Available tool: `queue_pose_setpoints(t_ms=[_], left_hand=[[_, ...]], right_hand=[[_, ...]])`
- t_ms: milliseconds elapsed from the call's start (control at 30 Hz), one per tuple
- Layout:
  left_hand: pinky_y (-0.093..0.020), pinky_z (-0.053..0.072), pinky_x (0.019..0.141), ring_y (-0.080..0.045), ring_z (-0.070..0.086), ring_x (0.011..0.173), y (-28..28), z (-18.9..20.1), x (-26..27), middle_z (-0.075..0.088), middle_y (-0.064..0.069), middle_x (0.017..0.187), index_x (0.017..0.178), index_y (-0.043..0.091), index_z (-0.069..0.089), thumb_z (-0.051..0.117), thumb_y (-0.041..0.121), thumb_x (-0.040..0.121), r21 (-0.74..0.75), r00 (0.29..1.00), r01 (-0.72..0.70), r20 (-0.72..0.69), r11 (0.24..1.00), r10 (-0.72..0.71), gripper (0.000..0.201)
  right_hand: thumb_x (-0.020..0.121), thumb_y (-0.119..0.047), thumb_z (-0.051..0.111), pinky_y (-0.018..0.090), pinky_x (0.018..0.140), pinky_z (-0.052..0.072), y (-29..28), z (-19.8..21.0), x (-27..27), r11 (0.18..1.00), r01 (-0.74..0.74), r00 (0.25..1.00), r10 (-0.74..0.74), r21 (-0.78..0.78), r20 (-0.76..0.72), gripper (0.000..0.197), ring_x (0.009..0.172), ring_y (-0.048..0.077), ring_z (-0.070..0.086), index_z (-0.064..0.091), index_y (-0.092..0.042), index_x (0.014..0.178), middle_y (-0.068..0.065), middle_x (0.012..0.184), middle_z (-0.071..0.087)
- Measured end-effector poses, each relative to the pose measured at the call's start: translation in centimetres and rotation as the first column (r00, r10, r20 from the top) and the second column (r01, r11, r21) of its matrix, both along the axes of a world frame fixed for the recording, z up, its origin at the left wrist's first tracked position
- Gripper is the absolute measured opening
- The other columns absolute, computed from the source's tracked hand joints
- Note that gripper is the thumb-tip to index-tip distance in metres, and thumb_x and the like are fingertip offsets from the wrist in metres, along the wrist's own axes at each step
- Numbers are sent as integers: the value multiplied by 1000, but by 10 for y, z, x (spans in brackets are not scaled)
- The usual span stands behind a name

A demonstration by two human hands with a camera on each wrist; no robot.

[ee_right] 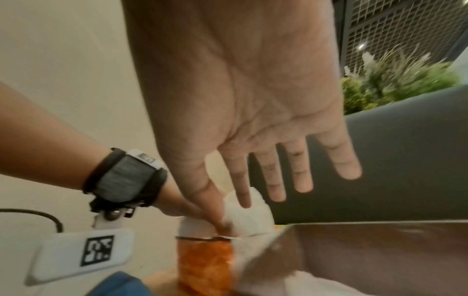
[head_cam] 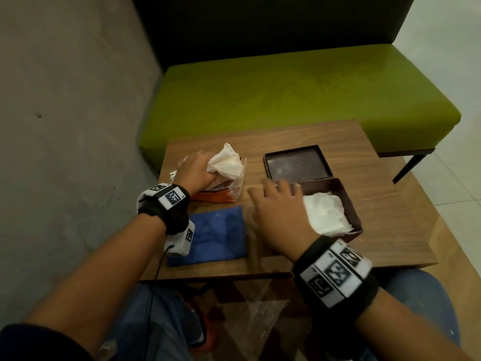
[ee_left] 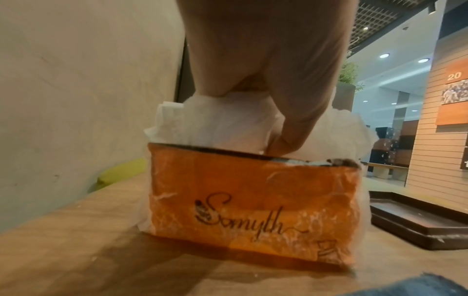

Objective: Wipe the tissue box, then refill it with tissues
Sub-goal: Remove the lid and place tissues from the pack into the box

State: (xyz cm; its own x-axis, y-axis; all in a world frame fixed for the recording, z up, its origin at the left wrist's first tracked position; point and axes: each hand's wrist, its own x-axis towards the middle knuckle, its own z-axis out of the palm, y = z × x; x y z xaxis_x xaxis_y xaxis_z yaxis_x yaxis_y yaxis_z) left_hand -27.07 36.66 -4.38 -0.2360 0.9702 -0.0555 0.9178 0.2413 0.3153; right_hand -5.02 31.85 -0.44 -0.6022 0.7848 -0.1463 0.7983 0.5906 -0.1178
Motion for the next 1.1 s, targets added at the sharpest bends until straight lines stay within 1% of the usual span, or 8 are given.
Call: queue_pose_setpoints(t_ms=[167,433,500,667,800,900,1033,1100], left_hand=[[-49,47,86,-33,59,102,-4,3,-5,65,-10,106,110,21,63,58,26,71,26,993,-3,118,1000,0,39],[-31,44,75,-21,58,92,-15,43,-20,64,-6,101,108,5,63,65,20,75,227,908,-169,415,959,61,37],[-34,47,82,-19,58,95,-21,56,-27,63,-9,110,116,6,59,65,14,78,254,767,-371,626,893,140,39],[-41,54,86,-24,64,105,-58,71,-28,64,-8,119,121,16,53,53,8,88,67,106,-523,994,850,-13,34],[-40,56,84,-25,63,109,-92,52,0,67,-7,116,123,16,53,51,17,89,-73,-145,-448,989,891,8,35],[-40,56,80,-28,62,111,-110,38,30,64,-9,122,130,16,50,62,21,79,-112,-170,-444,985,889,39,52],[-48,51,92,-29,62,111,-127,36,73,65,-10,121,126,18,55,68,28,81,-132,-172,-341,982,931,76,48],[-44,52,91,-26,64,108,-133,39,99,68,-7,116,120,21,57,67,28,83,-90,-61,-306,995,948,75,39]], right_hand=[[94,-35,49,61,114,8,1,-11,-60,977,-181,980,188,-112,61,65,147,32,8,24,-13,150,10,161,11],[93,-33,52,55,109,29,10,-25,-79,962,-32,994,58,-272,90,57,136,35,32,37,-7,141,14,149,30],[92,-34,52,56,108,31,13,-23,-81,971,-15,998,30,-238,62,56,135,35,33,39,-6,139,14,147,32],[94,-31,48,50,105,38,13,-15,-68,973,1,983,-44,-231,-180,48,132,33,38,44,-9,136,12,154,23],[101,-39,39,30,93,45,1,4,-39,848,-52,623,-386,-528,-681,35,113,15,56,53,-18,125,-1,126,56],[94,-61,38,26,81,46,-4,6,-20,522,-219,337,-752,-824,-566,49,97,13,61,58,-21,113,-2,102,64],[83,-70,45,42,97,48,-19,3,-2,333,-443,245,-848,-832,-470,71,110,26,64,61,-13,122,11,118,68],[84,-65,51,48,101,46,-31,3,1,305,-473,215,-870,-827,-444,67,113,30,64,60,-16,128,14,123,66]])
